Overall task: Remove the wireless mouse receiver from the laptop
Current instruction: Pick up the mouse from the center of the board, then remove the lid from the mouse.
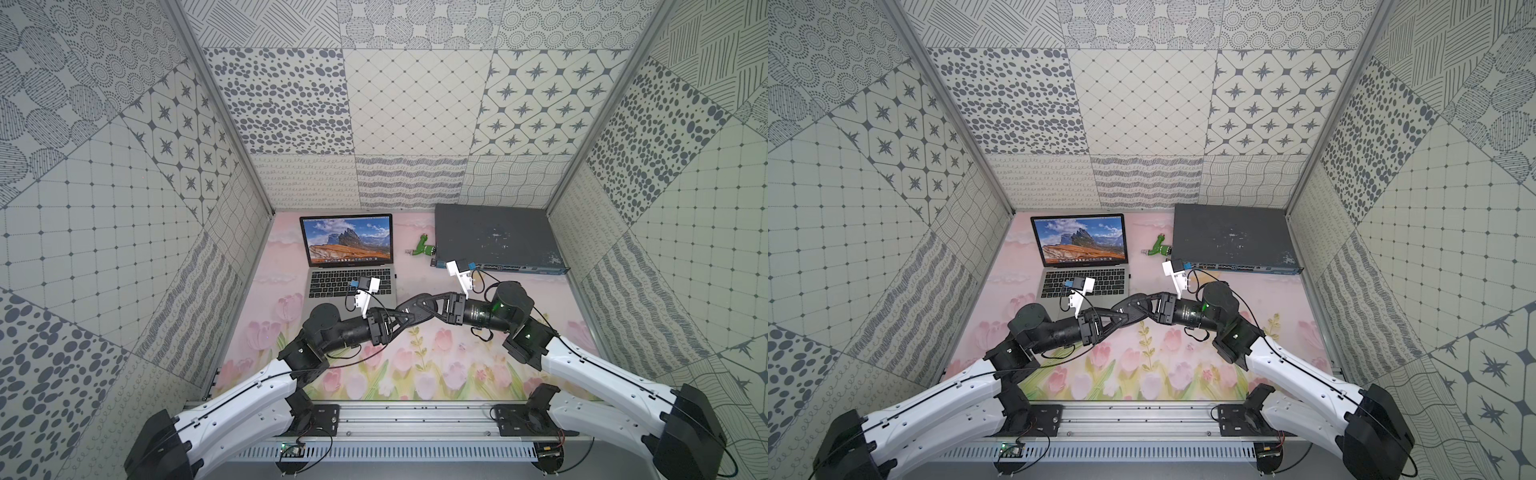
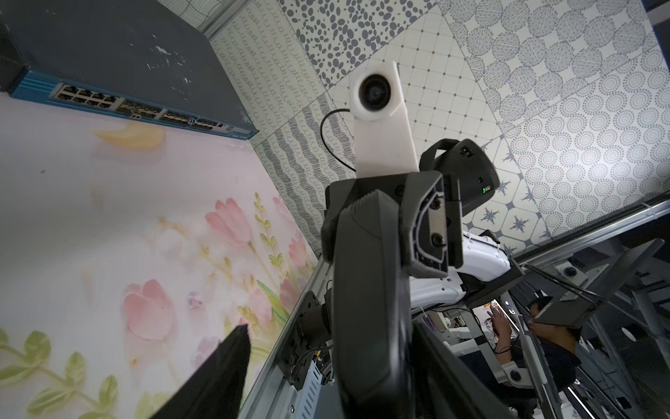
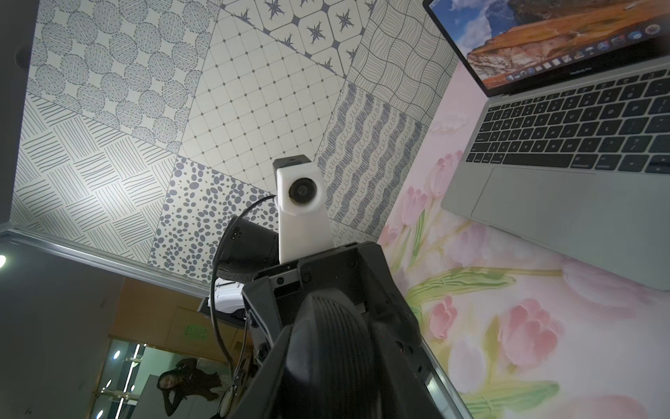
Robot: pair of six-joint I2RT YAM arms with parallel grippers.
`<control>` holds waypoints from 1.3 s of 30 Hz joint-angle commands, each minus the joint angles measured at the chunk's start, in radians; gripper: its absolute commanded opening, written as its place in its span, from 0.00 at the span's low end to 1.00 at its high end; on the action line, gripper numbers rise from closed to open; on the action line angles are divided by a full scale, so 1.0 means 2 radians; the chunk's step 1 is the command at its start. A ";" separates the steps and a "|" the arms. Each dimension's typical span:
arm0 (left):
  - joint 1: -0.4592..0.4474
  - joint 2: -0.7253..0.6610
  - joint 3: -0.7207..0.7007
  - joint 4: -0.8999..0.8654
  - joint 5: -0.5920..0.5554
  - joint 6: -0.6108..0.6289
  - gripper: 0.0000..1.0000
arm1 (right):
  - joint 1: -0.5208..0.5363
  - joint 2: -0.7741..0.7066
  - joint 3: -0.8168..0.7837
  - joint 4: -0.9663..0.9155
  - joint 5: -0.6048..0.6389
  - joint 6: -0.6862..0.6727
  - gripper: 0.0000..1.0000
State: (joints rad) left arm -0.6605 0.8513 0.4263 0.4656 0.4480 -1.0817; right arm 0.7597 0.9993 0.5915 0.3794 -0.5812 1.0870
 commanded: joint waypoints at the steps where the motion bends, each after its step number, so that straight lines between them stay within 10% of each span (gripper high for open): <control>1: 0.002 0.017 0.012 -0.017 -0.019 -0.061 0.64 | 0.001 -0.004 -0.010 0.030 0.000 -0.002 0.08; 16: 0.002 0.000 0.013 -0.053 -0.021 -0.068 0.24 | 0.001 -0.001 -0.035 0.050 0.010 0.007 0.11; 19: 0.002 -0.005 0.012 -0.060 -0.025 -0.065 0.19 | 0.001 0.000 -0.037 0.059 0.006 0.011 0.20; 22: 0.002 -0.004 0.017 -0.066 -0.018 -0.055 0.14 | -0.001 -0.004 -0.035 0.050 -0.001 0.005 0.51; 31: 0.020 -0.012 0.067 -0.221 0.031 0.033 0.13 | -0.060 -0.087 0.044 -0.303 -0.017 -0.184 0.72; 39: 0.022 0.014 0.053 -0.202 0.090 0.048 0.12 | -0.056 -0.085 0.029 -0.338 -0.053 -0.217 0.73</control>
State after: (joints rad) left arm -0.6212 0.8520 0.5354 0.0944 0.5144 -1.0714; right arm 0.6399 0.8272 0.6575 -0.2337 -0.6559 0.7231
